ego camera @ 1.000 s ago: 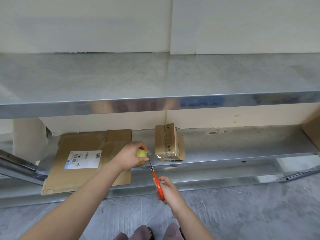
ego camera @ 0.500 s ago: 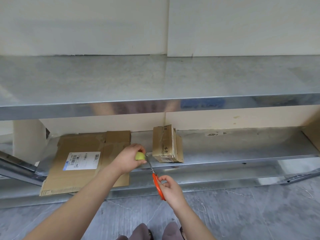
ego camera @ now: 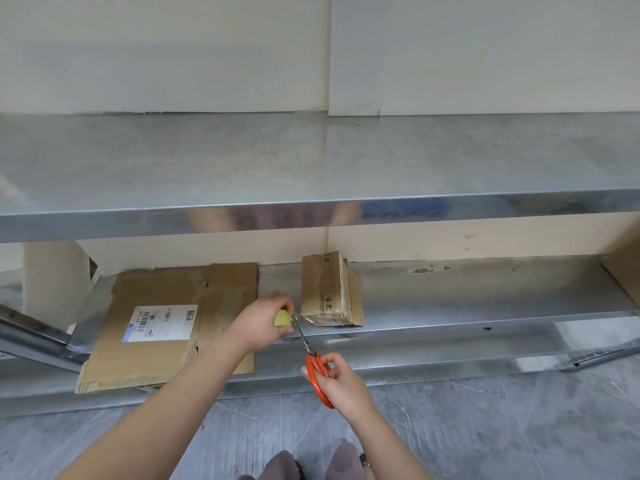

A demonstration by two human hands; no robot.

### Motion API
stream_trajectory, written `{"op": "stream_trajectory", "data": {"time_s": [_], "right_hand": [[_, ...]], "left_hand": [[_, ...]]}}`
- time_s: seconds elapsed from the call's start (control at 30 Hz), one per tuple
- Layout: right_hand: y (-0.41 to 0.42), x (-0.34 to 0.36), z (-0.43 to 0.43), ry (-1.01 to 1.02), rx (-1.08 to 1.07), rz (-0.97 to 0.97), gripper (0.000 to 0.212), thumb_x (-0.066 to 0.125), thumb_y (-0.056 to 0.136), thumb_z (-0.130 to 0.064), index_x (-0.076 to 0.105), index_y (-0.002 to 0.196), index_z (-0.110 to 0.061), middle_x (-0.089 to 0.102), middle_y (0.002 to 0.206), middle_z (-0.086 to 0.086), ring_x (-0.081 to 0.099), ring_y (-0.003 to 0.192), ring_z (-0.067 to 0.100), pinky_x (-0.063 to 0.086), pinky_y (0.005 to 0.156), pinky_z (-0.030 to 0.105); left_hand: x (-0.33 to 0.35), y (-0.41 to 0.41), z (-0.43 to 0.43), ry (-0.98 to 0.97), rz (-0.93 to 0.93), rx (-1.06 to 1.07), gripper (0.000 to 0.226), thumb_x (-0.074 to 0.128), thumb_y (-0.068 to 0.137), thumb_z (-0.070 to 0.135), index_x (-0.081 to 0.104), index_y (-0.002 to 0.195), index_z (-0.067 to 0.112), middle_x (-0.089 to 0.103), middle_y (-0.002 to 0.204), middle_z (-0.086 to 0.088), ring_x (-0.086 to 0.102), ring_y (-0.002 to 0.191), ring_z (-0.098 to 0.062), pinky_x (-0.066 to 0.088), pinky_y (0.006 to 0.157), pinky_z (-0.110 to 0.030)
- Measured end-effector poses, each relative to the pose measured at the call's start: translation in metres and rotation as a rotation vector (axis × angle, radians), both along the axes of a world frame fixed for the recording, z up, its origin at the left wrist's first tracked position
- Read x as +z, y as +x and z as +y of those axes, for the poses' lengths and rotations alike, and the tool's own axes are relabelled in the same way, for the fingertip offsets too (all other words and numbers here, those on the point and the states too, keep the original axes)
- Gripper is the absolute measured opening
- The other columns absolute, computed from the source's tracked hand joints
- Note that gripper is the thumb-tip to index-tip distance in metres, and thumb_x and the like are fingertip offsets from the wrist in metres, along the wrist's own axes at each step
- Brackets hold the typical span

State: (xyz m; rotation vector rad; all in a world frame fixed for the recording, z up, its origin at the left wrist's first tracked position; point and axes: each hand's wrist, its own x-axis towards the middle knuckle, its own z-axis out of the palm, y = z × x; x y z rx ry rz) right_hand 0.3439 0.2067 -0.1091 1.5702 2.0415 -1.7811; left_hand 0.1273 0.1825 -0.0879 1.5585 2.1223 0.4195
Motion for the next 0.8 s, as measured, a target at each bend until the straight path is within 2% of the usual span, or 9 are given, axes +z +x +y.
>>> {"op": "stream_trajectory", "data": {"time_s": [0.13,0.23,0.33,0.43,0.53,0.63,0.7,0.8], "right_hand": [[0.002,-0.001,0.001,0.046,0.044,-0.027,0.041,0.06,0.074,-0.073,0.05,0.096,-0.04,0.065,0.078,-0.015,0.064,0.079,0.006,0.043,0.066,0.021],[0.005,-0.005,0.005,0.065,0.059,-0.032,0.037,0.059,0.077,-0.07,0.05,0.098,-0.04,0.069,0.087,-0.013,0.065,0.084,0.008,0.048,0.07,0.024],[0.007,-0.011,0.011,0.074,0.039,-0.042,0.024,0.052,0.089,-0.06,0.053,0.094,-0.037,0.065,0.075,-0.013,0.061,0.072,0.006,0.049,0.067,0.025],[0.008,-0.015,0.013,0.092,0.03,-0.041,0.025,0.054,0.09,-0.059,0.056,0.09,-0.034,0.06,0.065,-0.011,0.057,0.063,0.005,0.048,0.062,0.026],[0.008,-0.018,0.014,0.098,0.034,-0.043,0.019,0.057,0.089,-0.056,0.058,0.089,-0.037,0.062,0.07,-0.009,0.061,0.068,0.009,0.052,0.065,0.029],[0.009,-0.017,0.016,0.15,0.097,-0.097,0.009,0.056,0.089,-0.053,0.051,0.087,-0.045,0.058,0.072,-0.014,0.058,0.07,0.004,0.047,0.062,0.023],[0.011,-0.014,0.017,0.144,0.117,-0.112,0.021,0.056,0.083,-0.063,0.049,0.088,-0.044,0.062,0.076,-0.015,0.06,0.073,0.003,0.047,0.064,0.023],[0.017,-0.012,0.018,0.124,0.139,-0.131,0.049,0.058,0.07,-0.079,0.049,0.095,-0.038,0.069,0.091,-0.013,0.065,0.084,0.008,0.052,0.075,0.028]], "left_hand": [[-0.002,0.001,0.003,-0.009,0.04,-0.026,0.027,0.075,0.078,0.025,0.054,0.095,0.026,0.052,0.099,0.01,0.052,0.089,-0.012,0.041,0.074,-0.024],[-0.003,0.002,0.003,-0.014,0.042,-0.043,0.028,0.075,0.078,0.027,0.05,0.091,0.03,0.052,0.097,0.012,0.052,0.088,-0.011,0.043,0.075,-0.025],[-0.004,0.003,0.001,-0.006,0.018,-0.036,0.029,0.075,0.078,0.026,0.049,0.089,0.031,0.051,0.097,0.013,0.052,0.089,-0.011,0.044,0.077,-0.025],[-0.005,0.004,0.0,-0.004,0.018,-0.032,0.028,0.075,0.078,0.027,0.05,0.091,0.03,0.051,0.098,0.012,0.052,0.089,-0.011,0.043,0.078,-0.026],[-0.007,0.001,-0.003,-0.007,0.024,-0.018,0.027,0.075,0.079,0.027,0.052,0.094,0.026,0.05,0.099,0.011,0.052,0.09,-0.012,0.043,0.078,-0.026],[-0.007,0.002,-0.003,-0.009,0.027,-0.011,0.027,0.074,0.079,0.027,0.053,0.095,0.025,0.05,0.099,0.011,0.052,0.09,-0.013,0.043,0.078,-0.026],[-0.004,0.0,-0.002,0.001,0.036,-0.006,0.026,0.074,0.079,0.027,0.052,0.094,0.025,0.051,0.098,0.01,0.052,0.089,-0.014,0.043,0.076,-0.027],[0.002,-0.015,-0.001,0.029,0.039,0.059,0.025,0.073,0.081,0.025,0.053,0.097,0.022,0.051,0.099,0.008,0.052,0.091,-0.016,0.04,0.074,-0.028]]}}
